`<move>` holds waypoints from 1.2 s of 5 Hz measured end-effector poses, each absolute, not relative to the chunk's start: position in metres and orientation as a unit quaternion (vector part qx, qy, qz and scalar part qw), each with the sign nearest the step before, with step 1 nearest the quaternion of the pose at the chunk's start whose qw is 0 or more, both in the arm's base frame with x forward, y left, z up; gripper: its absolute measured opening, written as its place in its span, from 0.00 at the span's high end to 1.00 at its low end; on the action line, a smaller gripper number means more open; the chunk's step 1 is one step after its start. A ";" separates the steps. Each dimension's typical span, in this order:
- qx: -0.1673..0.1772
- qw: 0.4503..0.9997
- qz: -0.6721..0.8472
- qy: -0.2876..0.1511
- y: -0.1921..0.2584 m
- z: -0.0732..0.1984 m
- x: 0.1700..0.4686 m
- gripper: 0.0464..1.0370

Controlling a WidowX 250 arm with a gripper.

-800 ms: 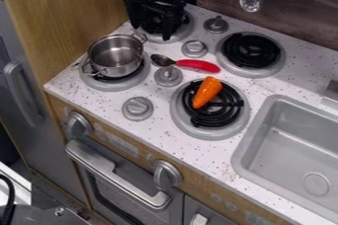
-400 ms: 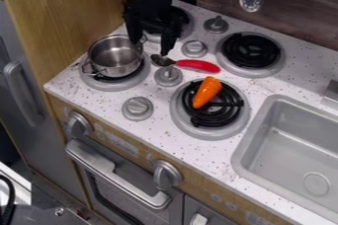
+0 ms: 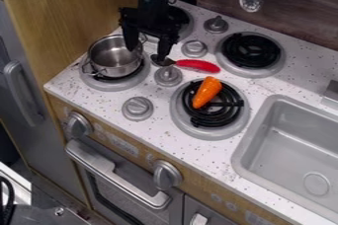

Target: Move the silver pot to the top right of the burner

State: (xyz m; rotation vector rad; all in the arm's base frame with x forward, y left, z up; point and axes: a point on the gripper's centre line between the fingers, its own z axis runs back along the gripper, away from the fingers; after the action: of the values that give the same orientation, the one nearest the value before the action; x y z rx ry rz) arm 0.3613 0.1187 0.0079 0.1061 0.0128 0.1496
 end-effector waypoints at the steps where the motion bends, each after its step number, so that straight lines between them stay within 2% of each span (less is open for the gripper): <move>1: 0.048 0.995 0.080 0.020 0.120 -0.009 0.364 0.04; 2: 0.040 0.995 0.088 0.035 0.122 -0.030 0.369 0.04; 3: 0.048 0.994 0.095 0.038 0.128 -0.037 0.377 0.04; 5: 0.067 0.990 0.120 0.032 0.145 -0.030 0.379 0.04; 6: 0.072 0.987 0.144 0.009 0.148 0.002 0.382 0.04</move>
State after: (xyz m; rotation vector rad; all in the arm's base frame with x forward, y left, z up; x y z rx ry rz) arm 0.3821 0.1482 0.0015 0.1439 0.0171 0.2895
